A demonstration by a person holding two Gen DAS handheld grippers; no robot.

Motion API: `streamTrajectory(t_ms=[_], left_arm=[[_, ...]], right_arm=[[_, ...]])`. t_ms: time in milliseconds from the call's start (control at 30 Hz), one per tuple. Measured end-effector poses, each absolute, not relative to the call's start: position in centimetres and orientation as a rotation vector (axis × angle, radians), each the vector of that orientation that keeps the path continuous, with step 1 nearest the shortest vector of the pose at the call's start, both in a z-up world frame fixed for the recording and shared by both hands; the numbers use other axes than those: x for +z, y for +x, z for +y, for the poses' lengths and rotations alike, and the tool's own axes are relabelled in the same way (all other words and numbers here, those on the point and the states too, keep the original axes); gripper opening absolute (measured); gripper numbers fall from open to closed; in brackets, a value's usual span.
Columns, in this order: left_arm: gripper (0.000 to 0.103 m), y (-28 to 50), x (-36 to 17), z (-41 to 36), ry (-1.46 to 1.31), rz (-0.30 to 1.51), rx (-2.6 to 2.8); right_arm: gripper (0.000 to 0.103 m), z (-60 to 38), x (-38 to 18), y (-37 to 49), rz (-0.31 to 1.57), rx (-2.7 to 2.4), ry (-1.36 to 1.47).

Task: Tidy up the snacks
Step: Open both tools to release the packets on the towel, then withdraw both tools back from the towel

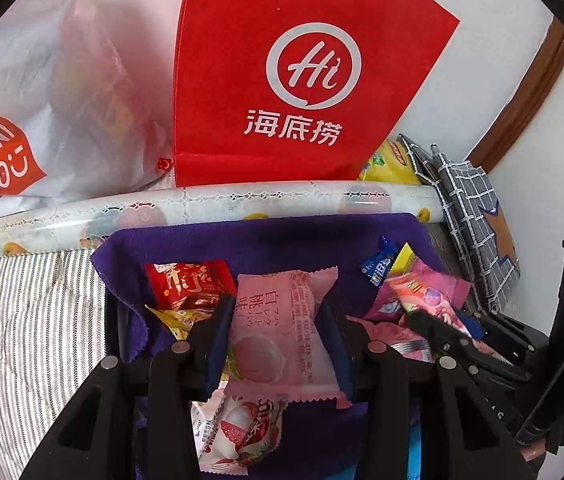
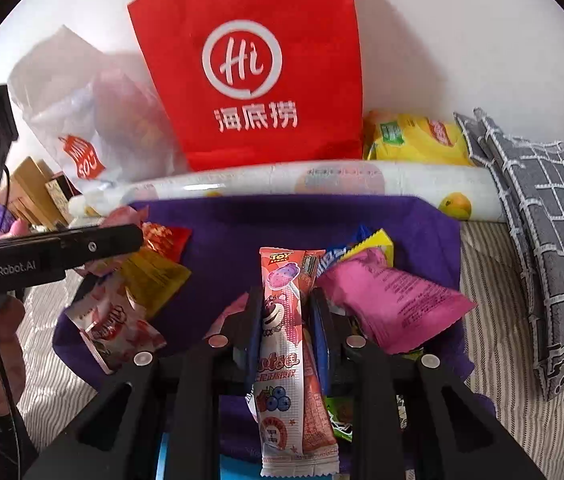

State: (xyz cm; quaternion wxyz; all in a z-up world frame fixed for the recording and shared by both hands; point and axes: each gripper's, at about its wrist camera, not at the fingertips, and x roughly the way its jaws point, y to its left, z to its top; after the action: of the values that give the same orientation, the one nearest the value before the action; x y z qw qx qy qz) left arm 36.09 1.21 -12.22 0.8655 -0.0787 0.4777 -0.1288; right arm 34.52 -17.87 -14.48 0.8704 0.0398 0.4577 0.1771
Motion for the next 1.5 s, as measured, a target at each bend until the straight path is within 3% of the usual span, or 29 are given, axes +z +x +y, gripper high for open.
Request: streamTrajectory(t_ms=[367,900,1233,1400,1500], left_arm=[[0.042,35.5,-12.4,-0.5,-0.040,0.975,-0.236],[0.043,36.4,-14.7,-0.2,-0.066,1.073,-0.225],[0.043,36.4,-14.4,-0.4,-0.052,1.093,-0.220],[0.047,36.2,-13.9,-0.4,-0.059,1.091,-0.237],[0.058,35.9,-13.3,-0.4,-0.069,1.079,-0.256]], right_arm=[[0.024,-17.5,-14.7,34.2,0.938,0.351,0.037],[0.026,-17.4,-14.6,34.1,0.935,0.342,0.026],[0.038,-17.6,-13.9,33.7,0.894,0.339,0.040],[0.039,-17.7,-13.5,33.5,0.873,0.326,0.043],[0.039,-17.7,-12.6,33.2,0.851,0.320,0.027]])
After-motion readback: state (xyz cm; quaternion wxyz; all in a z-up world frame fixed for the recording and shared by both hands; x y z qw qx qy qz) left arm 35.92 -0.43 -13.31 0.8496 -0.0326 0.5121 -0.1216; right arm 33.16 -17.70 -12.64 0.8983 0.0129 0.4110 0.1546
